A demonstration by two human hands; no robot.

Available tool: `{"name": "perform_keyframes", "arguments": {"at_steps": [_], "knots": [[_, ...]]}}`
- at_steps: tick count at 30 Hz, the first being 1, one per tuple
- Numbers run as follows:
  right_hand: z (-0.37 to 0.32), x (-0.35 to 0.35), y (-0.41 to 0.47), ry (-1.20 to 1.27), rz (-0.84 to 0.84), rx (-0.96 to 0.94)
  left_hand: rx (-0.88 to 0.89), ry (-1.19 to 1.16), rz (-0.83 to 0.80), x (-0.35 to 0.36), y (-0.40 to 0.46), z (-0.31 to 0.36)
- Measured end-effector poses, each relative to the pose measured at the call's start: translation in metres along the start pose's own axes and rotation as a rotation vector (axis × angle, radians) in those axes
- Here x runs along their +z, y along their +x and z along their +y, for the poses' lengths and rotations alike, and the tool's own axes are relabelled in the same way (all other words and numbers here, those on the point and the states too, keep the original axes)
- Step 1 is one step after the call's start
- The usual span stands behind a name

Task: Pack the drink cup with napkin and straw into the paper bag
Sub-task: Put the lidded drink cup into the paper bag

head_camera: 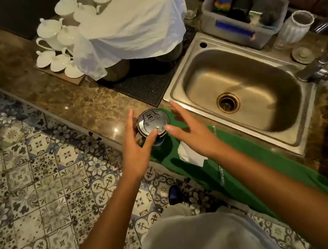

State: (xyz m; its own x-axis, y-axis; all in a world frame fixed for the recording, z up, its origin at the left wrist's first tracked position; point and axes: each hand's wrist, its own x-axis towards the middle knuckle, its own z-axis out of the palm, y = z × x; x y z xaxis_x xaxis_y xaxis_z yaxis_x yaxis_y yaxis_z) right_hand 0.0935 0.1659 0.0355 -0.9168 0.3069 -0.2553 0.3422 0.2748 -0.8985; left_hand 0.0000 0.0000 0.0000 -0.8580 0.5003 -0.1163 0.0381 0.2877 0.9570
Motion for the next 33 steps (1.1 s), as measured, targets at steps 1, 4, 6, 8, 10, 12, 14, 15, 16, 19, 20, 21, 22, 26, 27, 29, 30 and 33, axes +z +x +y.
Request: {"name": "perform_keyframes", "arguments": {"at_steps": [1, 4, 6, 8, 10, 12, 14, 15, 16, 19, 20, 21, 22, 26, 27, 29, 30, 33], "knots": [[-0.001, 0.003, 0.003, 0.029, -0.023, 0.023, -0.026, -0.034, -0.022, -0.002, 0.003, -0.001], [0.001, 0.013, 0.008, 0.019, -0.093, 0.111, -0.116, -0.049, -0.123, -0.009, 0.009, -0.007], [0.004, 0.02, 0.011, -0.031, -0.09, 0.095, -0.15, -0.031, -0.186, -0.016, 0.015, -0.012], [0.01, 0.022, 0.013, -0.081, -0.098, 0.058, -0.144, -0.017, -0.301, -0.025, 0.02, -0.014], [0.012, 0.022, 0.014, -0.122, -0.098, 0.048, -0.131, -0.013, -0.396, -0.032, 0.024, -0.018], [0.014, 0.022, 0.017, -0.134, -0.085, 0.054, -0.131, -0.022, -0.411, -0.034, 0.027, -0.023], [0.016, 0.024, 0.02, -0.127, -0.066, 0.054, -0.144, -0.037, -0.388, -0.032, 0.03, -0.023], [0.016, 0.024, 0.021, -0.117, -0.057, 0.063, -0.143, -0.039, -0.37, -0.03, 0.032, -0.021], [0.014, 0.024, 0.022, -0.102, -0.051, 0.075, -0.134, -0.046, -0.355, -0.029, 0.033, -0.018], [0.001, 0.018, 0.021, -0.024, 0.009, 0.078, -0.085, -0.048, -0.327, -0.028, 0.036, -0.002], [-0.005, 0.015, 0.019, 0.008, 0.031, 0.06, -0.07, -0.058, -0.324, -0.028, 0.036, 0.005], [-0.011, 0.012, 0.016, 0.046, 0.043, 0.043, -0.059, -0.072, -0.323, -0.028, 0.034, 0.013], [-0.018, 0.009, 0.011, 0.084, 0.052, 0.033, -0.047, -0.087, -0.322, -0.028, 0.031, 0.02], [-0.04, -0.007, -0.013, 0.186, 0.056, 0.015, -0.03, -0.147, -0.351, -0.027, 0.018, 0.045], [-0.042, -0.012, -0.019, 0.181, 0.051, 0.013, -0.028, -0.142, -0.375, -0.025, 0.015, 0.051], [-0.045, -0.024, -0.032, 0.173, 0.041, 0.021, -0.022, -0.134, -0.447, -0.02, 0.011, 0.064], [-0.045, -0.03, -0.04, 0.17, 0.037, 0.03, -0.023, -0.137, -0.496, -0.018, 0.009, 0.07], [-0.042, -0.044, -0.067, 0.142, 0.061, 0.037, 0.009, -0.122, -0.63, -0.008, 0.004, 0.083]]}}
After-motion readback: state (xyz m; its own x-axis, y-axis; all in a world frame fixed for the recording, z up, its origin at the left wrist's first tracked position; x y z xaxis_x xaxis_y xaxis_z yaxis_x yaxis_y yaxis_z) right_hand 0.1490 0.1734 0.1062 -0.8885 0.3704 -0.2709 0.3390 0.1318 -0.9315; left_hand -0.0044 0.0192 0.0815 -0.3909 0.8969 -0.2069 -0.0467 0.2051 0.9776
